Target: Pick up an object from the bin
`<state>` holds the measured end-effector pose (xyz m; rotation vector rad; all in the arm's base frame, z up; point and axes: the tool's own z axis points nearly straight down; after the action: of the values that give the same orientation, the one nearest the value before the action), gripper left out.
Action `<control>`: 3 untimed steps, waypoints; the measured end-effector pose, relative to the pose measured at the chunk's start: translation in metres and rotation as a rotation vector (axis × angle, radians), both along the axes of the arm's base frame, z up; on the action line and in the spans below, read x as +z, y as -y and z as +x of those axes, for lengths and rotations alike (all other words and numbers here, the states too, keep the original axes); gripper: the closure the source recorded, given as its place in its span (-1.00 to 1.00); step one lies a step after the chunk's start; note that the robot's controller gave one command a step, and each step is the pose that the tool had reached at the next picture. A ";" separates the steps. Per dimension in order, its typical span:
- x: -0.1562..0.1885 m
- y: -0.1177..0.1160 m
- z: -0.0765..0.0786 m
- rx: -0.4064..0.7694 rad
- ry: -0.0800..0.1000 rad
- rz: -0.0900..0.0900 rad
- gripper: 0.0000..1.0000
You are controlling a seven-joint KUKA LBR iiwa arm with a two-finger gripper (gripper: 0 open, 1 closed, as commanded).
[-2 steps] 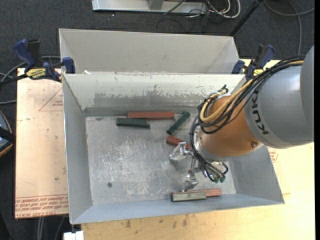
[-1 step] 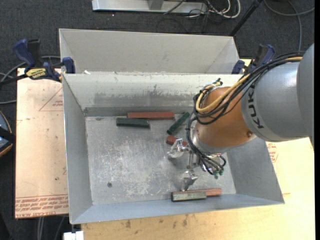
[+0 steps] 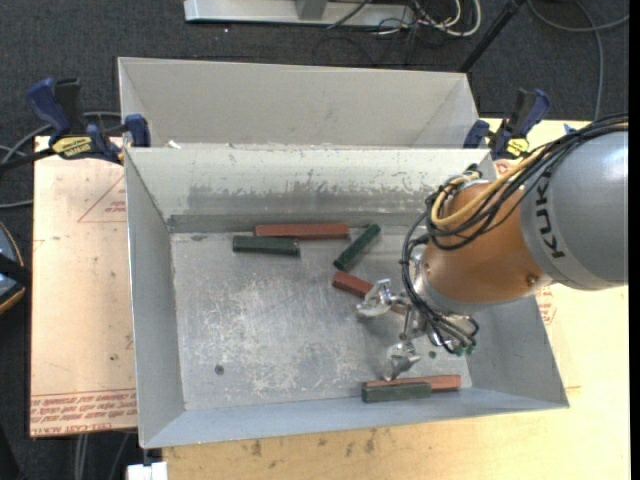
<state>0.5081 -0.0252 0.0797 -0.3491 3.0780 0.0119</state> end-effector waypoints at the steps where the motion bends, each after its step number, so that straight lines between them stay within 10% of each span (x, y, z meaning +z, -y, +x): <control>1: 0.031 -0.004 0.013 -0.017 -0.042 -0.013 -1.00; 2: 0.019 -0.017 0.072 0.018 -0.028 -0.012 -1.00; 3: 0.003 0.012 0.066 0.004 -0.042 -0.011 1.00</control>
Offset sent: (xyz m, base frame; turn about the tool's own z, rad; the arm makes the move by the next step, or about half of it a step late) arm 0.0950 0.0187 -0.0070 -0.0398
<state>0.5739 -0.0377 0.0824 -0.3606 3.1202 0.0019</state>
